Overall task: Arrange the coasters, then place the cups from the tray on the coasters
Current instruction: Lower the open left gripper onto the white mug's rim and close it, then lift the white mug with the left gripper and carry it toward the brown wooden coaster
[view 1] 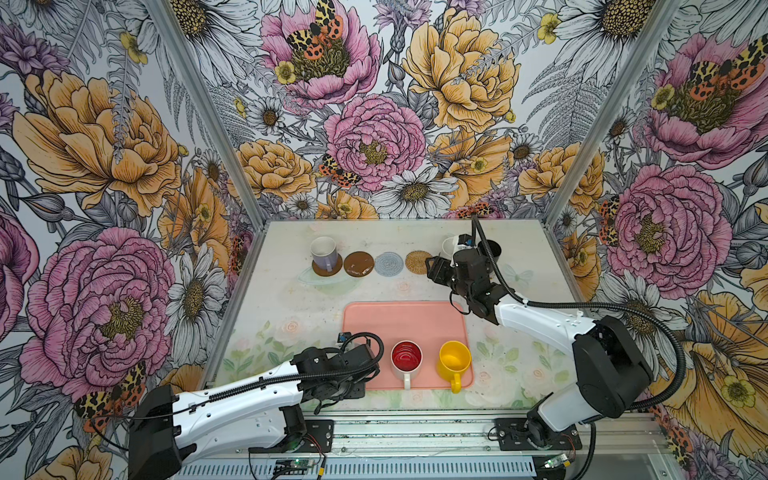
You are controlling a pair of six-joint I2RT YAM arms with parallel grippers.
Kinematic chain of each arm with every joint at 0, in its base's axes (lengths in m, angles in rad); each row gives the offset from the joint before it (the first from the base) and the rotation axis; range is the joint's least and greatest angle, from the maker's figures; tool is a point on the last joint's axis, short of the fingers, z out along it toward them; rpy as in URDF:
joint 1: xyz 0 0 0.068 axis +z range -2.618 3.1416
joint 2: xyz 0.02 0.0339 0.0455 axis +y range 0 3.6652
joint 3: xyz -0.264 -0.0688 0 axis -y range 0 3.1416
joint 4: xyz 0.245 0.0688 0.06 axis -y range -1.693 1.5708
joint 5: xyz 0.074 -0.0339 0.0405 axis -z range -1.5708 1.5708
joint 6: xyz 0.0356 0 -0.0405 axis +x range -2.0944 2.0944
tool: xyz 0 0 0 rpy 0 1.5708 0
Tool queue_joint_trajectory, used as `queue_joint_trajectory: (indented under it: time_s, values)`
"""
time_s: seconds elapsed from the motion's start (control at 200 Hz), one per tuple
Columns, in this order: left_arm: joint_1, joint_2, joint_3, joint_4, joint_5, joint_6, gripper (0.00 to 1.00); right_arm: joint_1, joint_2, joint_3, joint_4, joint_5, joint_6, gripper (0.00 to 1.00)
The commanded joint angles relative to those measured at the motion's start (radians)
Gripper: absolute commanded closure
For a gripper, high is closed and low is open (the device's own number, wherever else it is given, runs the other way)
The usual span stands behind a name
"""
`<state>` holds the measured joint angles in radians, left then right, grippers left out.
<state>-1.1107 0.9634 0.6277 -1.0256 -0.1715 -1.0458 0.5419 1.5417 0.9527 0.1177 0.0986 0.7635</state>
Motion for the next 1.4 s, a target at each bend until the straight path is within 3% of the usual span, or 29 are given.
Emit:
queue_joint_trajectory:
  time_s: [0.0,0.375,0.515,0.676,1.396]
  values:
    - [-0.006,0.007,-0.010,0.033,-0.030,-0.014,0.67,-0.010,0.015,0.034,0.028,-0.010,0.007,0.34]
    - [-0.007,0.026,-0.023,0.047,-0.030,-0.013,0.75,-0.013,0.023,0.034,0.033,-0.019,0.010,0.34]
    - [-0.007,0.026,-0.025,0.047,-0.031,-0.009,0.83,-0.013,0.025,0.036,0.034,-0.025,0.014,0.34]
    - [-0.007,0.027,-0.017,0.048,-0.031,-0.002,1.00,-0.015,0.028,0.036,0.037,-0.028,0.014,0.34]
    - [-0.009,0.104,0.095,0.047,-0.136,0.030,1.00,-0.027,0.022,0.029,0.036,-0.042,0.013,0.36]
